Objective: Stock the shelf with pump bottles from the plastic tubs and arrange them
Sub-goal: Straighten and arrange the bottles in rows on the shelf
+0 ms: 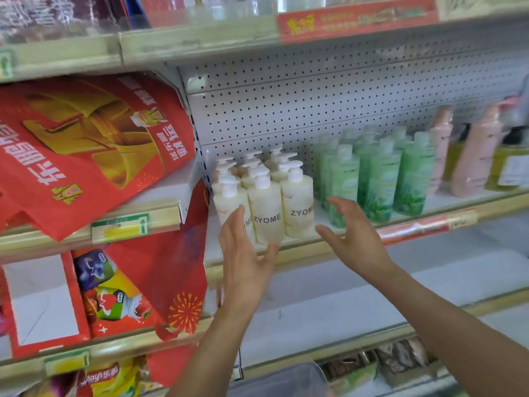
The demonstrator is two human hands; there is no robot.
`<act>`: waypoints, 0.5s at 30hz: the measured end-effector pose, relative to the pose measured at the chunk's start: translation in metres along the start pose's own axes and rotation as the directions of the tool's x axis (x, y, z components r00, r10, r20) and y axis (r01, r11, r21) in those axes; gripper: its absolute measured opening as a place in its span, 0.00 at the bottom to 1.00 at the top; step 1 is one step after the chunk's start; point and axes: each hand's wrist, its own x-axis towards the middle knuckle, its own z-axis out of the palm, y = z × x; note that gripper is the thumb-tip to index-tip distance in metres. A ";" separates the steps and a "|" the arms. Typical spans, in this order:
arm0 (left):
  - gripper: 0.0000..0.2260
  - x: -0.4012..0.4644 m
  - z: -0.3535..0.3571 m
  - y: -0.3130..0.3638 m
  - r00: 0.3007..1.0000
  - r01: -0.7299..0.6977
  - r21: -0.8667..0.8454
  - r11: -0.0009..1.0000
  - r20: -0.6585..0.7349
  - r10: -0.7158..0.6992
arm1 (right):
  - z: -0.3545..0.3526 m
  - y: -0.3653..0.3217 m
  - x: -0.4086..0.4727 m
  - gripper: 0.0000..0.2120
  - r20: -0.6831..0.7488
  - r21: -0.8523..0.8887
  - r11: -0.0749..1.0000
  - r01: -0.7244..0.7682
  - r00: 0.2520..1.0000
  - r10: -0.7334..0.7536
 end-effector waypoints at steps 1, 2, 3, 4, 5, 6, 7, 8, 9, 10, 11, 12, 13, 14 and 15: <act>0.34 -0.001 0.003 0.008 0.997 -0.060 -0.015 0.998 0.037 0.060 | -0.008 0.002 -0.002 0.26 -0.019 -0.013 1.000 0.018 1.000 -0.018; 0.32 0.000 0.008 0.015 0.992 -0.096 -0.028 0.995 0.074 0.098 | -0.016 0.006 -0.002 0.24 -0.039 -0.020 0.999 0.034 0.999 -0.035; 0.31 0.001 0.013 0.024 0.987 -0.113 -0.047 0.992 0.106 0.118 | -0.025 0.009 0.000 0.22 -0.058 -0.026 0.998 0.050 0.997 -0.052; 0.30 0.003 0.018 0.033 0.983 -0.120 -0.074 0.990 0.132 0.129 | -0.033 0.013 0.004 0.20 -0.075 -0.023 0.997 0.067 0.995 -0.068; 0.29 0.006 0.024 0.043 0.978 -0.124 -0.099 0.987 0.156 0.138 | -0.041 0.016 0.009 0.19 -0.086 -0.017 0.997 0.077 0.993 -0.079; 0.29 0.009 0.031 0.052 0.973 -0.131 -0.115 0.985 0.175 0.150 | -0.050 0.019 0.015 0.18 -0.102 -0.006 0.996 0.090 0.991 -0.090; 0.29 0.013 0.039 0.060 0.969 -0.134 -0.119 0.984 0.193 0.156 | -0.058 0.022 0.022 0.16 -0.119 0.000 0.994 0.106 0.987 -0.105; 0.29 0.018 0.048 0.068 0.967 -0.127 -0.120 0.985 0.207 0.150 | -0.067 0.028 0.029 0.15 -0.134 0.004 0.992 0.129 0.983 -0.127; 0.30 0.023 0.057 0.075 0.967 -0.112 -0.125 0.986 0.214 0.137 | -0.076 0.033 0.037 0.14 -0.143 0.005 0.989 0.150 0.979 -0.148; 0.30 0.030 0.067 0.082 0.969 -0.089 -0.132 0.987 0.219 0.117 | -0.085 0.039 0.046 0.13 -0.149 0.002 0.985 0.172 0.974 -0.169; 0.31 0.035 0.076 0.088 0.970 -0.058 -0.137 0.989 0.226 0.088 | -0.094 0.046 0.054 0.12 -0.147 -0.004 0.981 0.194 0.970 -0.192; 0.32 0.042 0.092 0.099 0.972 -0.012 -0.140 0.990 0.229 0.045 | -0.109 0.058 0.066 0.11 -0.136 -0.020 0.976 0.216 0.967 -0.217; 0.34 0.046 0.101 0.103 0.970 0.035 -0.147 0.989 0.242 0.001 | -0.119 0.064 0.074 0.10 -0.127 -0.045 0.969 0.241 0.961 -0.245; 0.36 0.049 0.106 0.104 0.966 0.076 -0.149 0.986 0.257 -0.035 | -0.125 0.067 0.082 0.10 -0.127 -0.064 0.963 0.264 0.955 -0.270; 0.38 0.053 0.116 0.107 0.963 0.107 -0.144 0.984 0.260 -0.067 | -0.136 0.073 0.092 0.10 -0.118 -0.074 0.958 0.277 0.952 -0.284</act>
